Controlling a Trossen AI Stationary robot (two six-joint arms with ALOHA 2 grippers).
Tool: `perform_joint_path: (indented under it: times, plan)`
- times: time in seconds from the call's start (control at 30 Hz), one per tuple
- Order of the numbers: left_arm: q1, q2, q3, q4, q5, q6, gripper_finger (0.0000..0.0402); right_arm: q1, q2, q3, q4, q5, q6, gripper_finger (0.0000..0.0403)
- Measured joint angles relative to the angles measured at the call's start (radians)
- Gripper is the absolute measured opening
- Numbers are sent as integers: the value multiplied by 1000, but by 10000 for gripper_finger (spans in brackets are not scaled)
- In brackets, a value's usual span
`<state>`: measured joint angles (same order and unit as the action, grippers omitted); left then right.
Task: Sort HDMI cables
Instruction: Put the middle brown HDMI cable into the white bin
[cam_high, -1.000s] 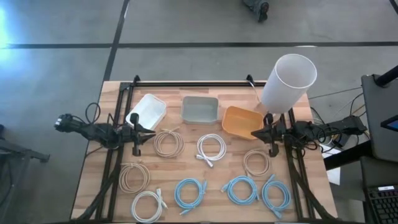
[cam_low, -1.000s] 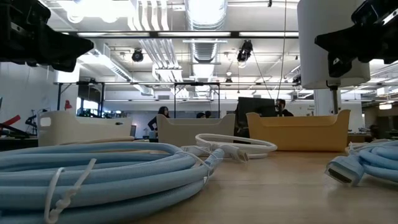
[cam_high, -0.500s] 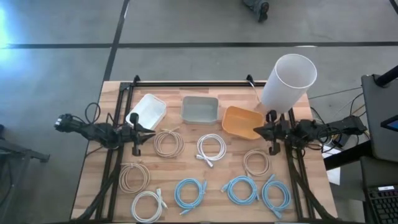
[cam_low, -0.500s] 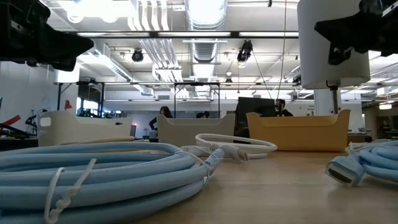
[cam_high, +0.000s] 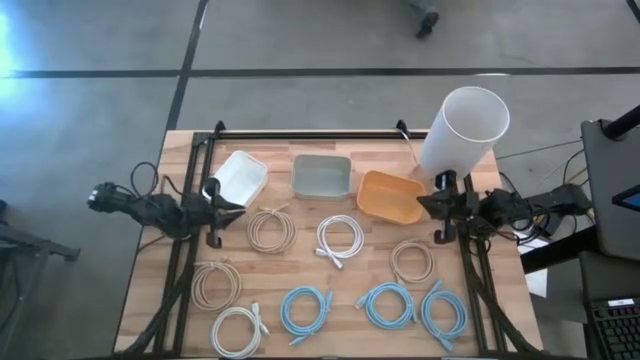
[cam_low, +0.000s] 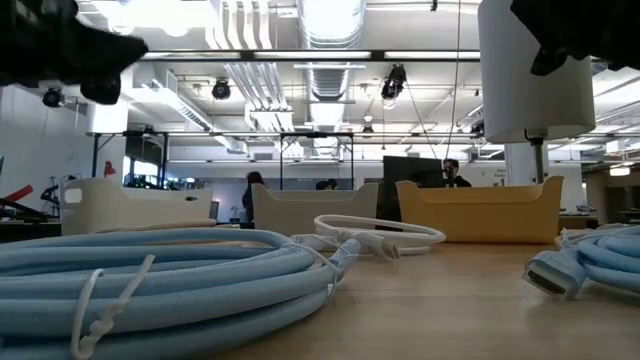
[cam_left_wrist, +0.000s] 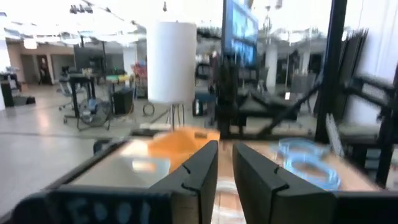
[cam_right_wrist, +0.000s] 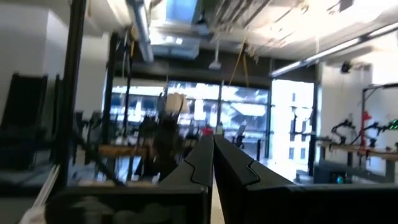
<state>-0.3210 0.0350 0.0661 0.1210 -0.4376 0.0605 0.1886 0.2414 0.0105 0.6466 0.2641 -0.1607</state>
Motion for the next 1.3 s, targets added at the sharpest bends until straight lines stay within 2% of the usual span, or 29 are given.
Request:
perform_joint_path:
  times: [0.17,0.37,0.43,0.53,0.67,0.77,0.97,1.1,1.2,1.3]
  plan:
    - [0,39,71,-59,-6,10,113,0,109,23,44,-8,38,9]
    - [0,120,137,-120,-32,7,176,0,320,181,34,-5,-11,22]
    - [0,149,148,-118,-32,-14,192,0,397,247,6,34,-33,31]
    - [0,196,158,-120,-27,-53,205,0,488,347,-128,144,-48,43]
    - [0,266,179,-125,-24,-60,207,-2,599,473,-308,264,62,52]
    - [0,325,216,-163,-25,-58,207,-2,680,551,-393,234,130,61]
    - [1,451,320,-249,-27,-82,207,-2,866,695,-459,196,134,103]
    - [1,536,360,-278,-23,-201,207,-11,986,792,-534,206,141,135]
    - [1,607,357,-299,35,-320,207,-26,1066,850,-572,200,158,154]
    - [1,700,356,-322,115,-441,207,-49,1134,885,-600,99,170,167]
